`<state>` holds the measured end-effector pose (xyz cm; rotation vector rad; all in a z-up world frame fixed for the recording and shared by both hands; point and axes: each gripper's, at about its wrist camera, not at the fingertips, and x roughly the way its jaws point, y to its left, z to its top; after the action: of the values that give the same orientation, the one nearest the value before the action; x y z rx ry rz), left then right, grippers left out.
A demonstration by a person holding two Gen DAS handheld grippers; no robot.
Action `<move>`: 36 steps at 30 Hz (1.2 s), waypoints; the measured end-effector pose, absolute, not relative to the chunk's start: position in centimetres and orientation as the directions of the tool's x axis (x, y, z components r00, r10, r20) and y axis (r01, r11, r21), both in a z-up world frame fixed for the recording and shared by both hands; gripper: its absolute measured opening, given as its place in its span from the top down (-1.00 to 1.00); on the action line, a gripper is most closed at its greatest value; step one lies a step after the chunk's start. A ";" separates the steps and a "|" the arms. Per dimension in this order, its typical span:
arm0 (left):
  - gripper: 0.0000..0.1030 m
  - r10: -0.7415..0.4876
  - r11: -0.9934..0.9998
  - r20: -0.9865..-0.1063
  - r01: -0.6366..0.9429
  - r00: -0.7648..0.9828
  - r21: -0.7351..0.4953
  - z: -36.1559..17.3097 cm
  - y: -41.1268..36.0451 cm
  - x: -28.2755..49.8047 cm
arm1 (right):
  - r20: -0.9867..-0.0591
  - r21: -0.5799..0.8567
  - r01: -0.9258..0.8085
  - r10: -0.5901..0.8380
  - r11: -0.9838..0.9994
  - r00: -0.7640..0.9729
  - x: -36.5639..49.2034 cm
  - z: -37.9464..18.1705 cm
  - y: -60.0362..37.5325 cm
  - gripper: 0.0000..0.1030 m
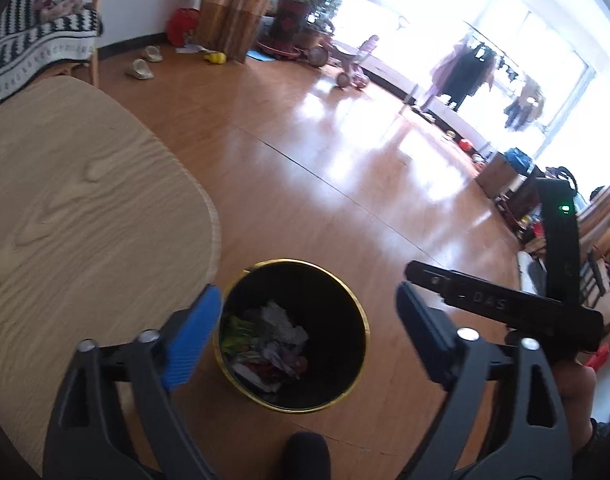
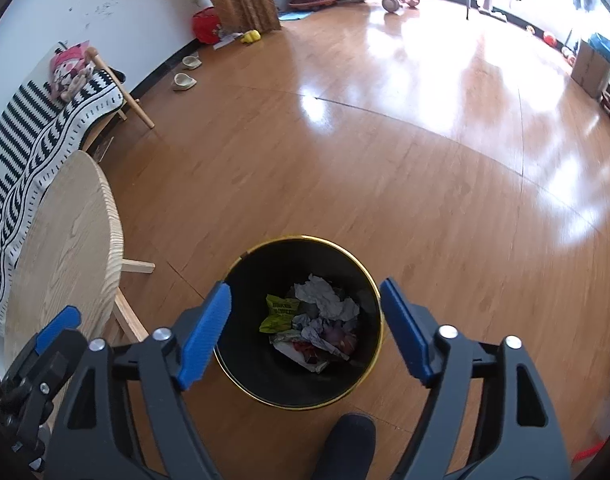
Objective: Collect trash
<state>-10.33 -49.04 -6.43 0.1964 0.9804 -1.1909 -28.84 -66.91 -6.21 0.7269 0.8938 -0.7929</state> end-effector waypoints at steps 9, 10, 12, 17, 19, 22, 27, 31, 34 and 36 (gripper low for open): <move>-0.87 -0.599 0.660 -0.706 0.732 0.378 -0.168 -2.1 -40.2 -3.6 | -0.824 0.198 0.743 -0.302 0.639 0.479 -23.2 -3.1 -62.7 -0.76; -0.87 -0.568 0.695 -0.702 0.707 0.429 -0.131 -1.6 -38.8 -2.5 | -0.819 0.193 0.728 -0.301 0.658 0.489 -22.3 -2.8 -61.9 -0.76; -0.87 -0.522 0.744 -0.696 0.663 0.493 -0.088 -0.7 -36.3 -1.2 | -0.806 0.184 0.692 -0.296 0.698 0.512 -20.5 -2.0 -60.0 -0.77; -0.87 -0.461 0.827 -0.685 0.552 0.564 -0.102 1.7 -28.1 2.1 | -0.768 0.179 0.578 -0.255 0.796 0.588 -15.4 0.3 -54.2 -0.79; -0.87 -0.435 0.852 -0.681 0.514 0.589 -0.099 2.4 -25.5 2.7 | -0.747 0.188 0.519 -0.222 0.834 0.627 -13.0 1.3 -51.1 -0.81; -0.87 -0.371 0.894 -0.679 0.443 0.633 -0.076 3.2 -20.9 3.6 | -0.724 0.188 0.424 -0.166 0.886 0.669 -10.0 2.4 -46.5 -0.81; -0.87 -0.305 0.934 -0.671 0.348 0.675 -0.074 3.6 -14.7 4.8 | -0.701 0.163 0.276 -0.086 0.947 0.708 -5.6 3.3 -38.7 -0.82; -0.87 -0.232 0.961 -0.675 0.272 0.701 -0.047 3.3 -10.4 5.3 | -0.703 0.144 0.174 -0.023 0.974 0.711 -2.5 3.0 -33.2 -0.82; -0.87 -0.189 0.974 -0.683 0.221 0.705 -0.041 2.8 -7.1 5.9 | -0.713 0.109 0.118 -0.005 0.987 0.701 -0.6 2.3 -29.7 -0.82; -0.87 -0.169 0.980 -0.685 0.196 0.709 -0.038 2.7 -5.6 6.2 | -0.721 0.100 0.091 0.009 0.991 0.693 0.6 1.7 -27.6 -0.83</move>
<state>6.23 -5.63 2.71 0.0386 0.7560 -0.2026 0.56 -27.64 1.65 0.1320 0.8040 -0.0459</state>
